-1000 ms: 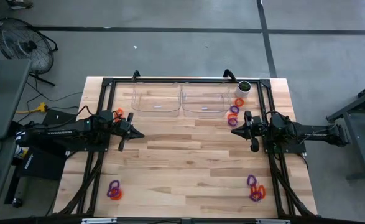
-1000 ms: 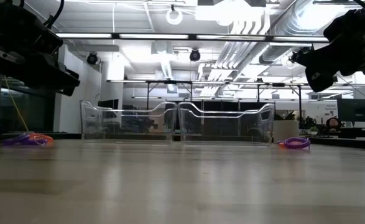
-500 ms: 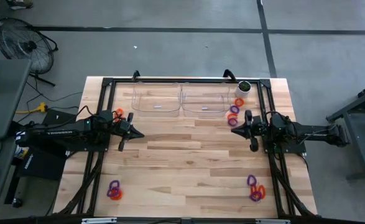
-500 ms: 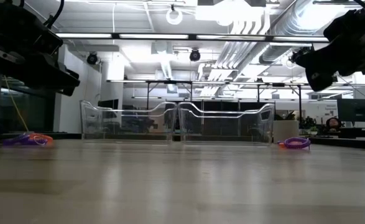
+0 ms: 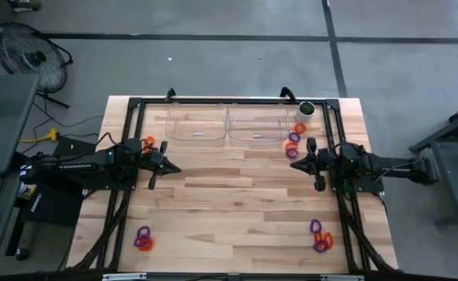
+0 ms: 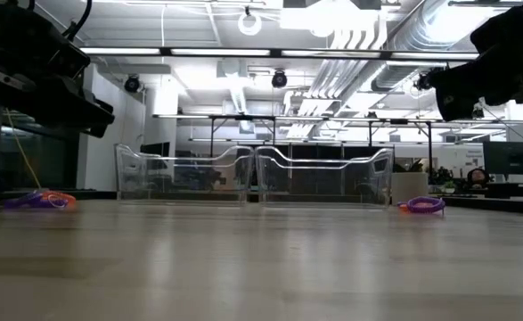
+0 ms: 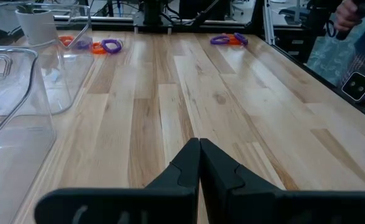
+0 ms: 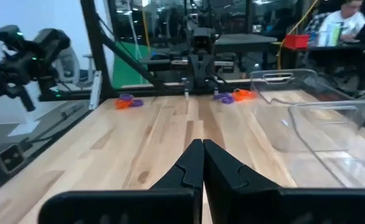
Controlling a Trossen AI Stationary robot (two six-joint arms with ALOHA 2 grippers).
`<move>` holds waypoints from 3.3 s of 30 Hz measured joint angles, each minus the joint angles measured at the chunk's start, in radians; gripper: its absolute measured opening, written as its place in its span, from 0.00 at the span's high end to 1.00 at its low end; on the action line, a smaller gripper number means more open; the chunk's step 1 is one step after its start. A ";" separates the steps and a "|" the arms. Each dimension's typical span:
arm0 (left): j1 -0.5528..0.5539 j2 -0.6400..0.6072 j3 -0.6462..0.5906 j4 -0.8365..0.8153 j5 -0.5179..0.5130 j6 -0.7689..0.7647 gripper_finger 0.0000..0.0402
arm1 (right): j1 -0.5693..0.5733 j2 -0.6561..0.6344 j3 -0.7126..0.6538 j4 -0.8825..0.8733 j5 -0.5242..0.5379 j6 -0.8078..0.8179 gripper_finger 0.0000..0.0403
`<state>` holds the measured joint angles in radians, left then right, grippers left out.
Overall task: Sort spring keychains
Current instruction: Put the violet spring keychain into the right transparent bin
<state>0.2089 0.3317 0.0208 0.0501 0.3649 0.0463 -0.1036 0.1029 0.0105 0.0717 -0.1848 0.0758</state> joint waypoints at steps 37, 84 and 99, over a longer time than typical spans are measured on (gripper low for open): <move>0.000 0.000 0.000 0.000 -0.019 0.000 1.00 | -0.229 0.960 0.837 -1.017 0.088 0.150 1.00; 0.000 0.000 0.000 0.000 -0.018 0.000 1.00 | -0.447 1.340 0.642 -0.764 0.243 0.507 0.40; 0.000 0.000 0.000 0.000 -0.018 0.000 1.00 | -0.447 1.340 0.644 -0.791 0.159 0.548 0.80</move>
<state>0.2088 0.3314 0.0207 0.0502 0.3473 0.0465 -0.5507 1.4429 0.6540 -0.7195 -0.0258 0.6239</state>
